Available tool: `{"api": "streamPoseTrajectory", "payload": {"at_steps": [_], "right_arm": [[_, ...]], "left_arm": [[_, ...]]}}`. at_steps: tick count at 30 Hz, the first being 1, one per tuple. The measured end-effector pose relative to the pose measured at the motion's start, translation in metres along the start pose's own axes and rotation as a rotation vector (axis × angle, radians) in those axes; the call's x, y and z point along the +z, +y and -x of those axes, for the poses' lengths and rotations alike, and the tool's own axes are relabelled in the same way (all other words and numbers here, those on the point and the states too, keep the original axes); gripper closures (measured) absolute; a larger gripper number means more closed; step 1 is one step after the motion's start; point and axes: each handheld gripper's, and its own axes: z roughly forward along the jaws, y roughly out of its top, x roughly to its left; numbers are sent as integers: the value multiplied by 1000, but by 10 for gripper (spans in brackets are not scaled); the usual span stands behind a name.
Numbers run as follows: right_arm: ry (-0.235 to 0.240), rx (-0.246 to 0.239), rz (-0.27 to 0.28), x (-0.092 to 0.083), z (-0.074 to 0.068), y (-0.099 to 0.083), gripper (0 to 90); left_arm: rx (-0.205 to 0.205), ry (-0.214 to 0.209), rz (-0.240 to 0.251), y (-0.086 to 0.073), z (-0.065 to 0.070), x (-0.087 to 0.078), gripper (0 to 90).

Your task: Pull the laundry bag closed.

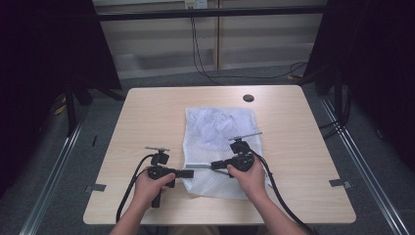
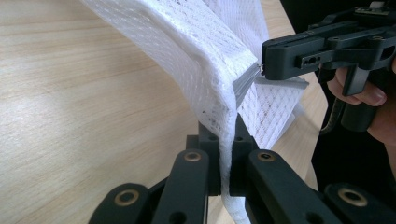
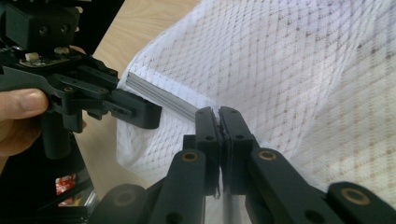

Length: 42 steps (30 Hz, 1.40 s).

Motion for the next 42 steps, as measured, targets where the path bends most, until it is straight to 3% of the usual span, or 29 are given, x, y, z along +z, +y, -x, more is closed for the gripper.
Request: {"api": "streamPoseTrajectory", "payload": {"at_steps": [1,6,15,36,38,42], "right_arm": [[-4,6,-5,-1,0,0,870],[3,15,-4,-4,3,-1,870],[10,-1,4,-7,4,-2,870],[27,7,1,-14,9,-3,870],[21,1,4,-14,9,-3,870],[24,8,5,-16,13,-5,870]], "left_arm": [[-21,-14,1,0,1,0,886],[2,-13,0,0,0,1,886],[-16,-15,0,0,1,1,886],[-8,-20,1,0,0,0,886],[-23,-16,4,0,0,0,886],[-5,-17,3,0,-2,-2,886]]}}
